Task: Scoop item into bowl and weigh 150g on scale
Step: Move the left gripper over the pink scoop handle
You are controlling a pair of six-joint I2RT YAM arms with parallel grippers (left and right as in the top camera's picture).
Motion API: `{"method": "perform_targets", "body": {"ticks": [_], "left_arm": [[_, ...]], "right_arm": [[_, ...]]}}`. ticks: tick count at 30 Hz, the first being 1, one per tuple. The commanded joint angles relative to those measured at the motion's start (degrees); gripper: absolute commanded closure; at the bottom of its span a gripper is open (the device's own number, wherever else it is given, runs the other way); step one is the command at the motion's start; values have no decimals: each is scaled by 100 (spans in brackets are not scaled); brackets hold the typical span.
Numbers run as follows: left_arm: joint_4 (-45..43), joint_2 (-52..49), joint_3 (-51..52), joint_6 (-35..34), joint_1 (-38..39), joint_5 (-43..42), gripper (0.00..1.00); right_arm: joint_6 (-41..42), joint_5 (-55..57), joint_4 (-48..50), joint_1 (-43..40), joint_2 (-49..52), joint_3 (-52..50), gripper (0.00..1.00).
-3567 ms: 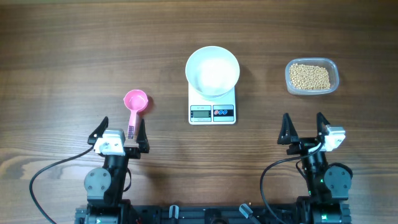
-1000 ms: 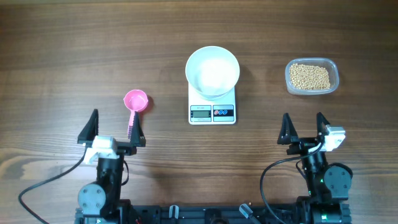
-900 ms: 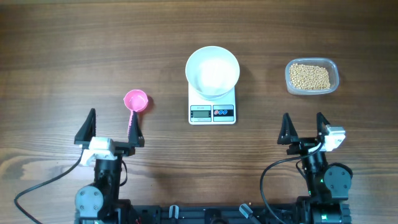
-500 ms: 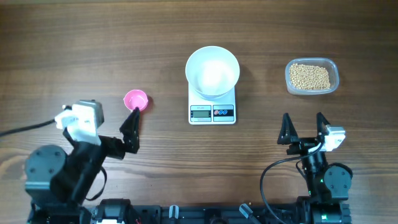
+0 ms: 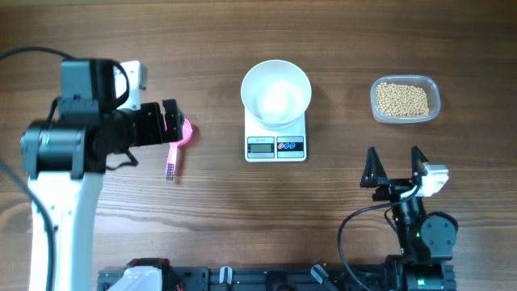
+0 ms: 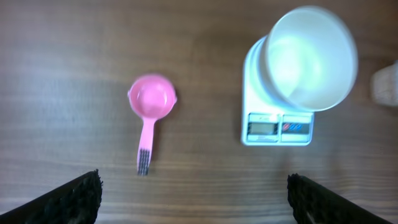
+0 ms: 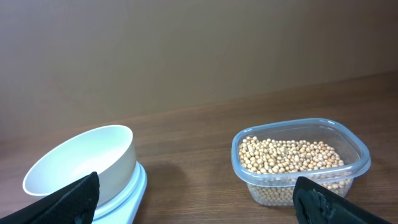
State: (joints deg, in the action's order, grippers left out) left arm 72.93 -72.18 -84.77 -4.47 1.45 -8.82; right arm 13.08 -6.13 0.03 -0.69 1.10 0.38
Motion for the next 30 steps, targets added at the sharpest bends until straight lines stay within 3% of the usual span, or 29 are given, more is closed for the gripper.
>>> {"method": "perform_targets", "body": {"ticks": [1,4,7,12,16,19,23,30], "left_arm": [[105,-262,-107,-245,-529,48,0],[103,-271,-96,-184,-1578,-470,0],[81,-470,144,-146,-2181,-468,0],[2,-1093,658,-39,-2251,-621,0],[-20,-1652,844,450,-2396,-789,0],[-31,-2090,1143,1248,-2597,-1762,0],[-732,-2492,1235,1263,-2608,-2682,0],[-1187,-2627,1711,1150,-2605,-2092,0]], "right_arm": [[-105,83,20,-35,-46,-9,0],[-103,83,20,-35,-46,-9,0],[-103,83,17,-35,-46,-9,0],[-103,83,17,-35,-46,-9,0],[-103,83,17,-35,-31,-9,0],[-103,83,20,-35,-31,-9,0],[-103,83,20,-35,-31,-9,0],[-103,83,17,-35,-31,-9,1]]}}
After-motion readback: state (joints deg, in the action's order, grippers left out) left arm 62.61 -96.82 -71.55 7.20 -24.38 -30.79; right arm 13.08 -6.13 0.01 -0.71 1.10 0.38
